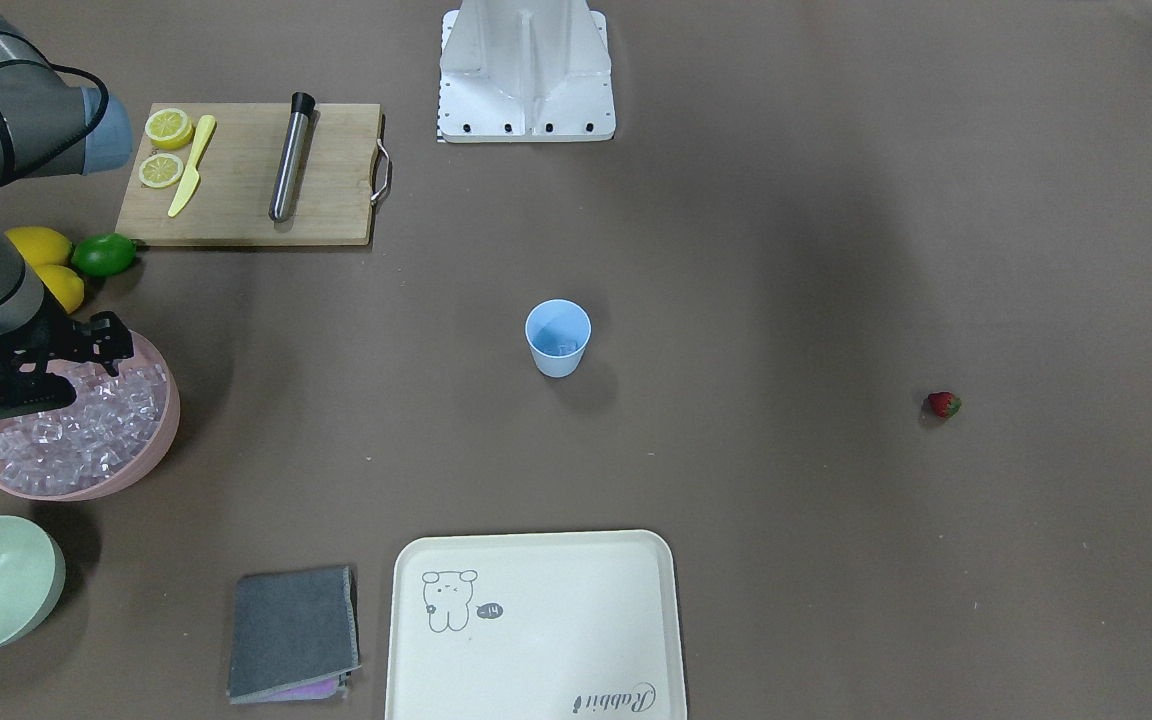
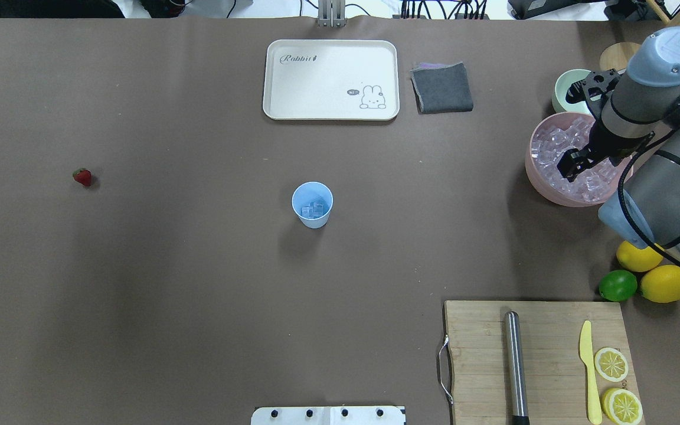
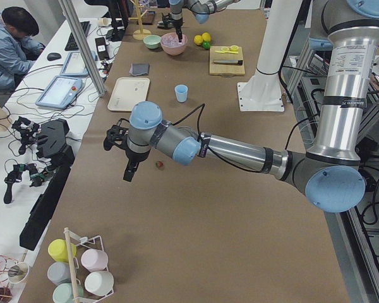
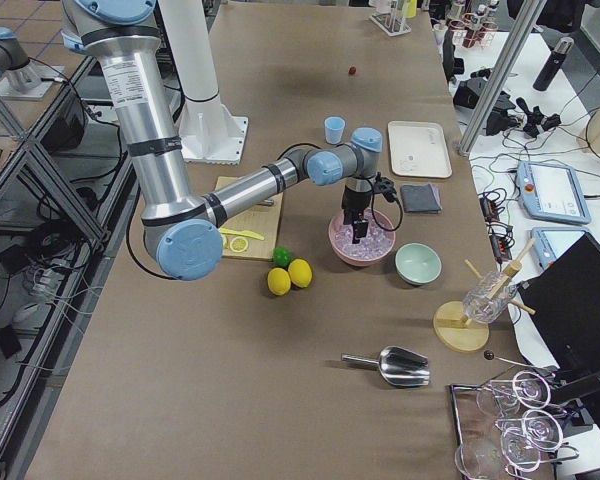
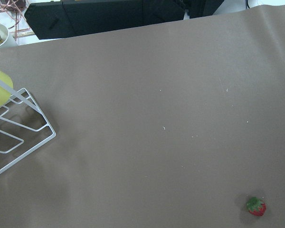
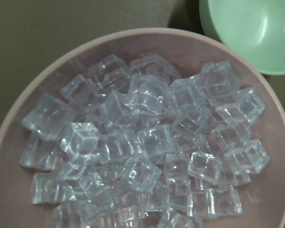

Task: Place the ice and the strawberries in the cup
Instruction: 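Lower the right gripper into the ice and grasp another cube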

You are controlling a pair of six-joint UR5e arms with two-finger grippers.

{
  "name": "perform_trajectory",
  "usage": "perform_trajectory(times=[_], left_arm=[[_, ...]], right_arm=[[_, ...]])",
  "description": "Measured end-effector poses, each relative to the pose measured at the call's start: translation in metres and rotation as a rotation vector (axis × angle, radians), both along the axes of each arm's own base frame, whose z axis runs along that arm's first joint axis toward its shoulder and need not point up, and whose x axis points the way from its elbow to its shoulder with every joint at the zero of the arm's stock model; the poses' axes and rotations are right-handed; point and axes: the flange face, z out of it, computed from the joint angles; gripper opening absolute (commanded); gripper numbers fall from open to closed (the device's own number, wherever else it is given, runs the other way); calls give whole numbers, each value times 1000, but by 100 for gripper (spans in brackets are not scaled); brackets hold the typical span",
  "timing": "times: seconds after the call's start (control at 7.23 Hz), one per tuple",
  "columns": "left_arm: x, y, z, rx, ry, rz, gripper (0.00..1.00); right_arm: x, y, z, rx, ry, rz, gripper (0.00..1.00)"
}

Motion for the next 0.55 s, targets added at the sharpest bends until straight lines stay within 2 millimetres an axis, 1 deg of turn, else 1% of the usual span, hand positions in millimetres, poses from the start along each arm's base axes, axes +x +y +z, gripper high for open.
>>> perform_trajectory(times=[0.28, 0.41, 0.55], left_arm=[[0, -1, -1, 4, -1, 0, 98], [0, -1, -2, 5, -2, 0, 98], [0, -2, -3, 5, -2, 0, 98]], right_arm=[[-3, -2, 16, 8, 0, -11, 91], [-6, -2, 21, 10, -2, -16, 90], [-10, 0, 23, 10, -2, -22, 87]])
